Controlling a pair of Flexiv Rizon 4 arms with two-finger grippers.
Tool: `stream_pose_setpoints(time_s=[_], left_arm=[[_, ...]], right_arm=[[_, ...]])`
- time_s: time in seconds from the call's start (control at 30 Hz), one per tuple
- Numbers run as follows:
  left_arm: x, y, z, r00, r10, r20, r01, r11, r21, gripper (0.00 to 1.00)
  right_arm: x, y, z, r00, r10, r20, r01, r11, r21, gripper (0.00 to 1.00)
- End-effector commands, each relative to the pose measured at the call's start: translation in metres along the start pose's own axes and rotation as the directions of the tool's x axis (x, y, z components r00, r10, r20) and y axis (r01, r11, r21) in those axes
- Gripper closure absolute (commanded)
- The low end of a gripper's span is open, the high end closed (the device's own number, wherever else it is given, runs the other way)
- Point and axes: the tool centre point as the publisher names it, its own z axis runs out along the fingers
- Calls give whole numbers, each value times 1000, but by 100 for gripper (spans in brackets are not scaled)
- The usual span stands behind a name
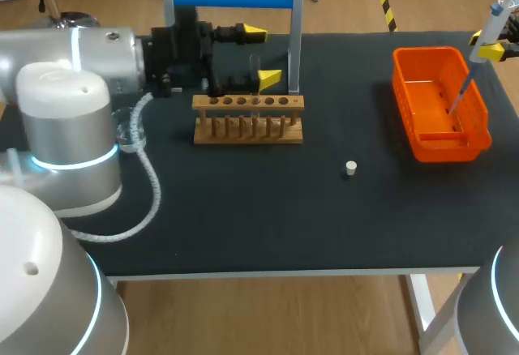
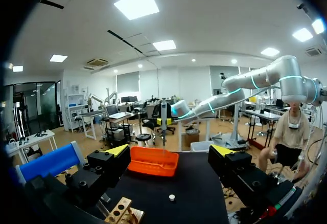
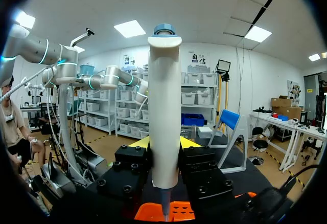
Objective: Invert the test tube, pick up the pipette, mount the tip to pipette, aspirate from beaker and dispense into the tube, eject the tip, return the pipette, and cap with the stopper.
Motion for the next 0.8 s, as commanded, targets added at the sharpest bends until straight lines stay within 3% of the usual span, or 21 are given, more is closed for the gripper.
stream_pose_setpoints(time_s=[0.03, 0.5, 0.8], left_arm=[[-1, -15, 65, 1000, -2, 31, 3, 999, -33, 0], [-16, -48, 206, 993, 36, -117, -38, 999, -15, 0], [-18, -53, 247, 989, 21, -149, -25, 999, -29, 0]], right_arm=[[-2, -1, -3, 1000, 0, -9, 0, 1000, 0, 100], [-2, -1, -3, 1000, 0, -9, 0, 1000, 0, 100], [-2, -1, -3, 1000, 0, -9, 0, 1000, 0, 100]])
